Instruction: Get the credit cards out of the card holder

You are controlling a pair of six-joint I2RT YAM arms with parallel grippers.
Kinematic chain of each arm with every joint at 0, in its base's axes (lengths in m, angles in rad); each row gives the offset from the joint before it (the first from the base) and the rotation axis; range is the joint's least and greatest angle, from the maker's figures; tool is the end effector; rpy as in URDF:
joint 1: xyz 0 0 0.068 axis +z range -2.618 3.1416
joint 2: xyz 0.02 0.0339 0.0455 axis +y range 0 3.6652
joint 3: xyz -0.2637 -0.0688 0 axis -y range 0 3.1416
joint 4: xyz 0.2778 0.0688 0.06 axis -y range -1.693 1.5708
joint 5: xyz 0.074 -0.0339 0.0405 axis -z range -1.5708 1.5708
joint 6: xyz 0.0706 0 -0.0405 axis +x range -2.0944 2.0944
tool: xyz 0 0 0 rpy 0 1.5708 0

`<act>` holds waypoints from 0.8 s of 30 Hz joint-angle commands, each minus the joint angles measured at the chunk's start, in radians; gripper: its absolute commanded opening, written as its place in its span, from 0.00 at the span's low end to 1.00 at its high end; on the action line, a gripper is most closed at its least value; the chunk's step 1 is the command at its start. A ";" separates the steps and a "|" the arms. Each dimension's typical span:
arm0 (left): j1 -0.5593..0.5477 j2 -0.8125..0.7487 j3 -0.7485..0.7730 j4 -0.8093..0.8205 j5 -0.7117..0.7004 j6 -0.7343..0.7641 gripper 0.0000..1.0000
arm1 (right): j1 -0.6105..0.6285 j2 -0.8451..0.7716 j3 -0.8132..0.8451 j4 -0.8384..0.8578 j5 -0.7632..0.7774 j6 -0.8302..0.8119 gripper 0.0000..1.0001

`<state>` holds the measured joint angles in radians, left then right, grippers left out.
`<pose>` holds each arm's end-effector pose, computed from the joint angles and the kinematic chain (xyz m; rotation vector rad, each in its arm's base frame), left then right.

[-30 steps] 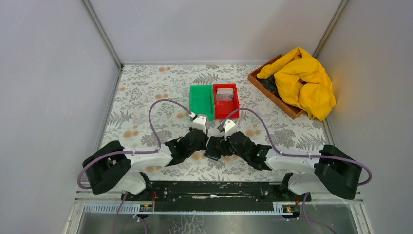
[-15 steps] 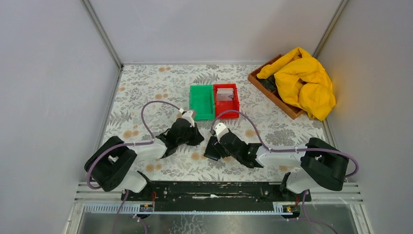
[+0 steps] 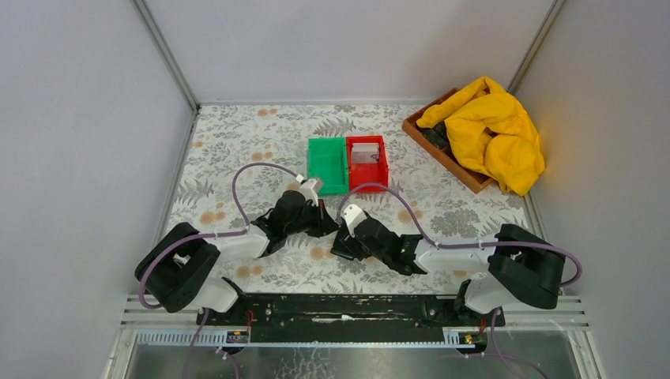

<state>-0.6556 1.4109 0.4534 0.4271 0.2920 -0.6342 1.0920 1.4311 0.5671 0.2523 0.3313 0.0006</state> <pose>0.2326 -0.2046 0.1096 0.2145 2.2574 -1.0436 0.1699 0.2775 0.1215 -0.9558 1.9341 0.2737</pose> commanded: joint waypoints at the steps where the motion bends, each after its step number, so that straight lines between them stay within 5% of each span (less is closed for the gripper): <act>1: 0.011 0.025 0.016 0.024 0.030 -0.002 0.00 | 0.019 -0.016 0.020 0.043 -0.014 -0.034 0.61; 9: 0.018 0.030 0.022 0.009 0.034 0.001 0.00 | 0.019 0.105 0.109 -0.071 0.004 -0.020 0.56; 21: 0.020 0.037 0.028 0.001 0.035 0.008 0.00 | 0.019 0.099 0.106 -0.090 0.022 0.007 0.04; 24: 0.020 0.042 0.028 0.003 0.041 0.008 0.00 | 0.019 0.096 0.105 -0.090 0.035 0.013 0.00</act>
<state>-0.6434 1.4403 0.4572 0.4175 0.3107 -0.6350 1.1061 1.5349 0.6582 0.2020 0.3370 0.0017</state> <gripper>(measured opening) 0.010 0.018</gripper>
